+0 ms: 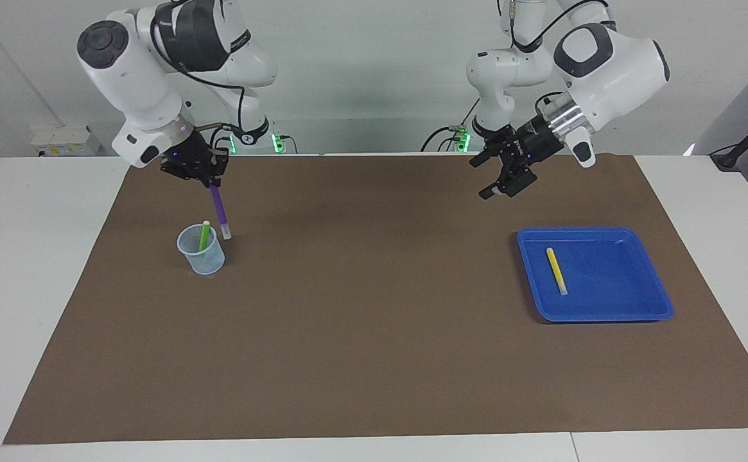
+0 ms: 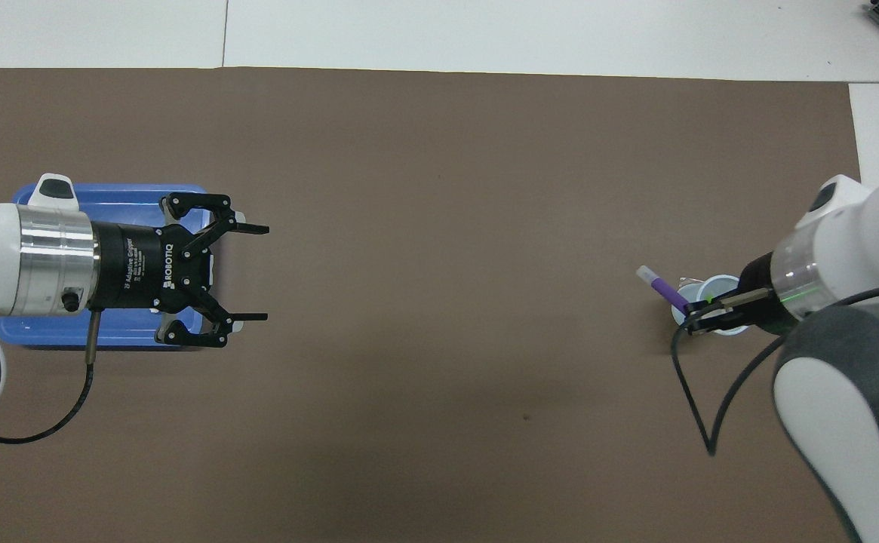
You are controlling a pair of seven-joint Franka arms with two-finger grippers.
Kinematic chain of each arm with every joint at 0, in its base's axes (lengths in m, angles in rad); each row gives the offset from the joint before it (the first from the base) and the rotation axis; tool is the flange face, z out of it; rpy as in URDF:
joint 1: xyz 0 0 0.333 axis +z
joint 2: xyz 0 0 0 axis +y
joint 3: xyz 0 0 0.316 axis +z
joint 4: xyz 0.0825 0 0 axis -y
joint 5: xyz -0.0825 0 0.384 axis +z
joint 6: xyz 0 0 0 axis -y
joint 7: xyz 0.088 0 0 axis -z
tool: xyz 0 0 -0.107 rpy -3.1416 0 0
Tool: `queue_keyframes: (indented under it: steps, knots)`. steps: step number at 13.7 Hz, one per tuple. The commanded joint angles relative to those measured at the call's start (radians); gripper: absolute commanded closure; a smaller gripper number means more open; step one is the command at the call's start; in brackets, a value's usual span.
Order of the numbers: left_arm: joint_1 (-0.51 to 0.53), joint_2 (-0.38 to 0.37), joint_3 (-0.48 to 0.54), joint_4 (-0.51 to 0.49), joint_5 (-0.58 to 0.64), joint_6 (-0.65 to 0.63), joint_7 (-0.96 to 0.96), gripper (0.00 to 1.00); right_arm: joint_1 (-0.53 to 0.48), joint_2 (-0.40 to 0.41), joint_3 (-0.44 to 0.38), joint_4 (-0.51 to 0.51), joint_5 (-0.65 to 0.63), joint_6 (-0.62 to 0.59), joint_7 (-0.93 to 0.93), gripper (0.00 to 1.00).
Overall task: Right arm passes pens to left for tray arrangement
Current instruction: 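Lift the purple pen toward the left gripper with the right gripper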
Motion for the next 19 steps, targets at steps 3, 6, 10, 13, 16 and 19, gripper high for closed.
queue_keyframes:
  steps: [3, 6, 10, 13, 16, 19]
  knots:
    - [-0.008, -0.021, 0.001, -0.018, -0.109, 0.009, -0.004, 0.00, 0.215, -0.005, -0.001, -0.007, 0.060, 0.162, 0.077, 1.00]
    - [-0.036, -0.024, 0.000, -0.044, -0.195, 0.014, 0.075, 0.00, 0.324, -0.003, 0.002, -0.003, 0.082, 0.247, 0.133, 1.00]
    - [-0.091, -0.023, 0.001, -0.078, -0.237, 0.009, 0.279, 0.00, 0.415, 0.001, 0.013, -0.016, 0.089, 0.454, 0.162, 1.00]
    - [-0.122, -0.023, 0.003, -0.079, -0.238, 0.021, 0.286, 0.00, 0.470, -0.005, 0.013, -0.027, 0.073, 0.506, 0.165, 1.00]
    - [-0.166, -0.029, 0.000, -0.105, -0.257, 0.087, 0.286, 0.00, 0.492, -0.008, 0.014, -0.039, 0.040, 0.572, 0.170, 1.00]
    - [-0.180, -0.036, 0.000, -0.118, -0.269, 0.086, 0.286, 0.00, 0.506, -0.008, 0.014, -0.052, 0.005, 0.628, 0.170, 1.00]
